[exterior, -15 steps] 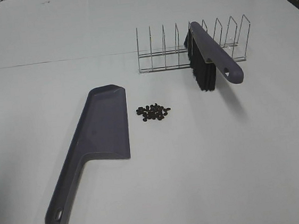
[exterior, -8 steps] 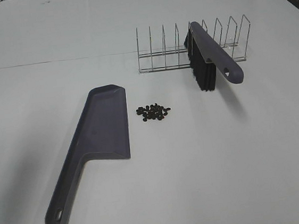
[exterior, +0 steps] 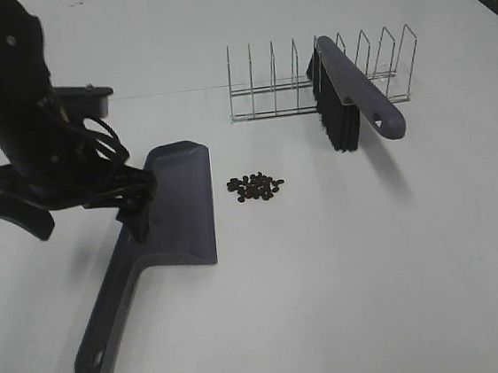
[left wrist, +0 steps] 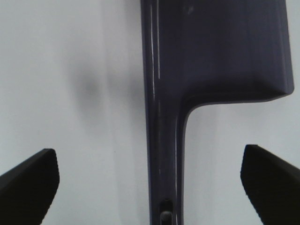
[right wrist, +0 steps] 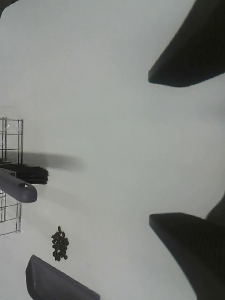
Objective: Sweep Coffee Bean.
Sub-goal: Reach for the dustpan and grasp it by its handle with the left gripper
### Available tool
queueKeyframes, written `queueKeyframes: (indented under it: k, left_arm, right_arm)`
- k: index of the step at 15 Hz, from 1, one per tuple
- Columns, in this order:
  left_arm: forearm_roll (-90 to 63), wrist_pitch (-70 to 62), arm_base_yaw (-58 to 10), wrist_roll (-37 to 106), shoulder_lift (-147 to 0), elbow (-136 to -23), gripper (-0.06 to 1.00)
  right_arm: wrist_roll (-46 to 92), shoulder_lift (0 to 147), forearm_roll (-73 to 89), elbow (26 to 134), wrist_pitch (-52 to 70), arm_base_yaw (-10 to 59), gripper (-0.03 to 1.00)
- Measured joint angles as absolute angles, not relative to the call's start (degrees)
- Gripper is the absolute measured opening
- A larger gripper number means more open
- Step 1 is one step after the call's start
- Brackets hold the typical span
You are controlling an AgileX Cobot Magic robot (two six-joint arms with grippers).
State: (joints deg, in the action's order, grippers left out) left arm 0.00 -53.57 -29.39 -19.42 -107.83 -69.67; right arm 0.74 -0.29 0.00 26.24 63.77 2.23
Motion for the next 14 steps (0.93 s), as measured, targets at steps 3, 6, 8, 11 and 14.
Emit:
queueKeyframes:
  k: [3, 6, 8, 11, 14]
  left_arm:
    - [-0.4, -53.29, -30.54, -20.17, -114.53, -69.73, 0.95]
    - [-0.46, -51.28, -30.54, -20.17, -117.23, -69.84, 0.95]
    - [-1.15, -49.45, -30.54, -19.19, -118.77, -70.19, 0.95]
    - [-2.41, -48.47, -30.54, -17.88, -120.15, -70.24, 0.92]
    - [-3.09, -47.27, -30.54, -17.76, -120.38, -70.36, 0.66]
  right_arm:
    - [0.74, -0.29, 0.0, 26.24, 63.77, 2.23, 0.62]
    - [0.74, -0.29, 0.0, 26.24, 63.77, 2.23, 0.62]
    - [0.74, -0.29, 0.0, 26.24, 63.77, 2.23, 0.62]
    - [0.74, -0.29, 0.0, 26.24, 63.77, 2.23, 0.62]
    - [0.74, -0.29, 0.0, 26.24, 63.77, 2.23, 0.62]
